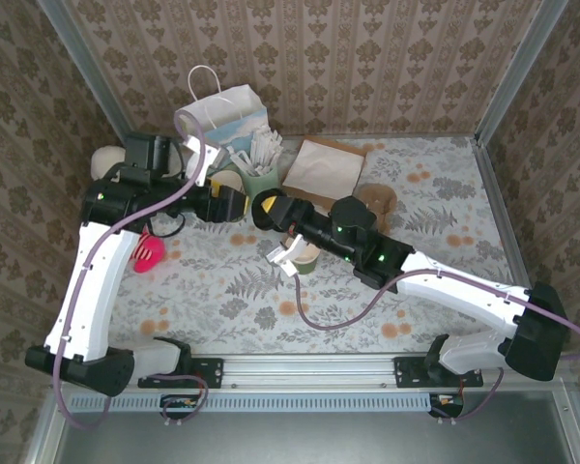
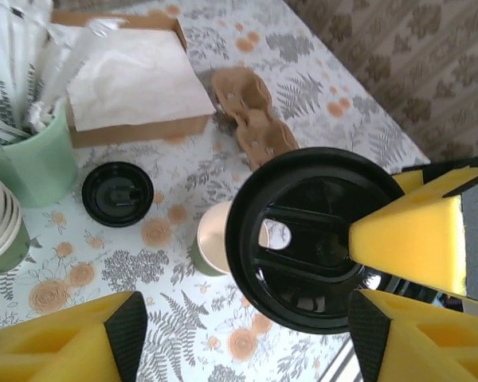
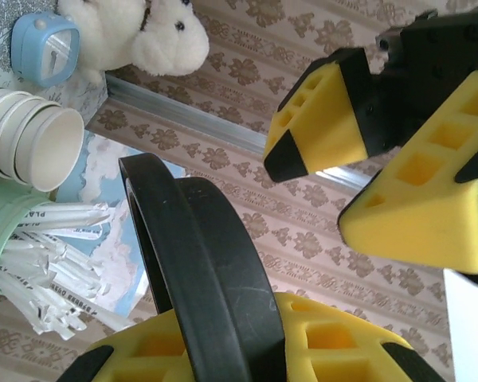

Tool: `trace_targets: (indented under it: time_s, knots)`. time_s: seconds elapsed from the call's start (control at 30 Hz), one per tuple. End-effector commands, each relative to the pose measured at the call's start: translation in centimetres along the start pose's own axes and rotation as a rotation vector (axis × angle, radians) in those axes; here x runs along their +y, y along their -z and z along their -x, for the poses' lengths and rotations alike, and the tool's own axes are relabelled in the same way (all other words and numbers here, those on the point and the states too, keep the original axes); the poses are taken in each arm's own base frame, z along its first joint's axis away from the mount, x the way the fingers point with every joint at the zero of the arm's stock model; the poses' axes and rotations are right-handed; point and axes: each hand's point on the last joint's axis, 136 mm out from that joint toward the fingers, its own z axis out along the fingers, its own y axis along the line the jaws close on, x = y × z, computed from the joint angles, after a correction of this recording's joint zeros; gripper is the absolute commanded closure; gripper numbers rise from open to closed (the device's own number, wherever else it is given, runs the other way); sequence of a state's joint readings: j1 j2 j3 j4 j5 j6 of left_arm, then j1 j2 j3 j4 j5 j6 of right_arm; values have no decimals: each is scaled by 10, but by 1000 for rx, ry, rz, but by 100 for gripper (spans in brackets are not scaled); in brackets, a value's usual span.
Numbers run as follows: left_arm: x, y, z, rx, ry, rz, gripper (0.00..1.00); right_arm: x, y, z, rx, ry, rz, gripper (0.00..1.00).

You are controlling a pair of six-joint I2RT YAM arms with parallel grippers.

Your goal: Pack the takeout coffee

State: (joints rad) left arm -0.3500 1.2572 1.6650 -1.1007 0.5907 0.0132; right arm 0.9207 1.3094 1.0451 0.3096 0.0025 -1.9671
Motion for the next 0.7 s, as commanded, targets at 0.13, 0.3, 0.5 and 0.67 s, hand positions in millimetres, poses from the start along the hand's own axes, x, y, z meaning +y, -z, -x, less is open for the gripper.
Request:
trace_targets:
  time_s: [0.13, 0.3, 0.5, 0.67]
  knots:
    - [-5, -4, -10, 77, -54, -45, 38, -18, 10, 21, -76, 73, -105, 94]
    - [-5, -8, -15, 90, -61, -51, 39, -22, 12, 21, -74, 61, -121, 94]
    - [-16, -13, -21, 107, -42, -140, 41, -24, 13, 23, -72, 43, -135, 94]
    - [-18, -19, -28, 138, -48, -186, 46, -34, 13, 28, -79, 23, -171, 95]
